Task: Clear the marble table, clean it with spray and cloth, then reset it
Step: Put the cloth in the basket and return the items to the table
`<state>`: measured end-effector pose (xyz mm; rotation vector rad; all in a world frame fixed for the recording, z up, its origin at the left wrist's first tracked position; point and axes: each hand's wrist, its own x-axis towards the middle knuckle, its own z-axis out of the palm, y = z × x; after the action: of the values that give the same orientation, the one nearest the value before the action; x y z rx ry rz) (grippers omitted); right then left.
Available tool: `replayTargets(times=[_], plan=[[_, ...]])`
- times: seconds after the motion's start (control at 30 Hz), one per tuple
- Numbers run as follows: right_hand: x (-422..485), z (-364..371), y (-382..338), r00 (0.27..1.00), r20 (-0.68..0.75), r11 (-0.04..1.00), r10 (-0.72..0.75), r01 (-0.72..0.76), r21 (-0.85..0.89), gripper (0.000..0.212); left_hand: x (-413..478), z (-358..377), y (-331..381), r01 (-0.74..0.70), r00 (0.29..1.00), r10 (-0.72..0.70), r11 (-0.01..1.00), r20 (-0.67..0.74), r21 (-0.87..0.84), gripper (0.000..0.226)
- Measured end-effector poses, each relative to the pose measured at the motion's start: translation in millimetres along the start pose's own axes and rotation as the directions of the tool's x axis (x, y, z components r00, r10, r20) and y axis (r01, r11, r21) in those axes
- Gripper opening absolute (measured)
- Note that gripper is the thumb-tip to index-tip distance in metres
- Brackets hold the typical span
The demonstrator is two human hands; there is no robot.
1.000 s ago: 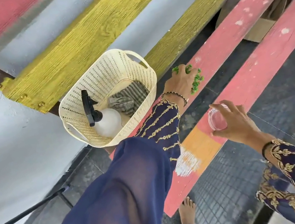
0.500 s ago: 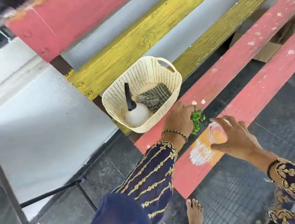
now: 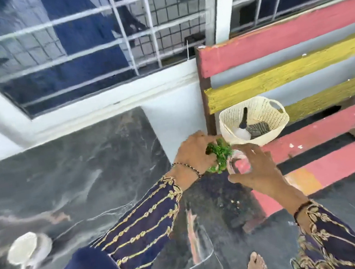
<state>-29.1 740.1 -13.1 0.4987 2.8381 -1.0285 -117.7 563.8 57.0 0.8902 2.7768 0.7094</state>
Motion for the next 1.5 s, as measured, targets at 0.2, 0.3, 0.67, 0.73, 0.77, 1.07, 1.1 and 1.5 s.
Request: replayTargets(times=[0.2,0.3,0.67,0.73,0.77,1.07,1.1,1.5], plan=[[-30.0,54.6,-132.0,0.972,0.112,0.978,-0.206,0.209,-0.020,0.088,-112.5,-95.0,-81.8,0.176,0.972,-0.171,0.984,-0.160,0.021,0.028],[-33.0,85.1,-187.9,0.932,0.182,0.944,-0.314,0.327,-0.048,0.089,-152.4,-131.7,-124.4,0.272,0.936,-0.263,0.962,-0.234,0.008,0.024],[43.0,186.7,-318.3,0.823,0.376,0.854,-0.425,0.503,-0.136,0.087,-195.0,-195.6,-266.1,0.522,0.771,-0.507,0.850,-0.386,-0.073,0.024],[68.5,204.1,-334.8,0.820,0.399,0.853,-0.412,0.501,-0.149,0.087,-190.0,-204.0,-290.7,0.542,0.759,-0.527,0.837,-0.382,-0.077,0.024],[83.7,213.7,-343.5,0.823,0.403,0.858,-0.400,0.491,-0.152,0.087,-184.9,-209.8,-305.2,0.552,0.757,-0.535,0.831,-0.375,-0.071,0.024],[177.7,252.5,-380.0,0.841,0.431,0.845,-0.327,0.464,-0.266,0.088,-163.3,-228.1,-385.3,0.630,0.692,-0.618,0.770,-0.373,-0.106,0.023],[186.6,254.5,-382.8,0.844,0.431,0.840,-0.320,0.463,-0.282,0.088,-160.6,-227.7,-391.7,0.635,0.684,-0.626,0.764,-0.375,-0.117,0.023],[212.5,276.3,-394.3,0.856,0.444,0.827,-0.265,0.438,-0.351,0.094,-162.2,-220.6,-429.4,0.668,0.638,-0.678,0.723,-0.364,-0.177,0.023]])
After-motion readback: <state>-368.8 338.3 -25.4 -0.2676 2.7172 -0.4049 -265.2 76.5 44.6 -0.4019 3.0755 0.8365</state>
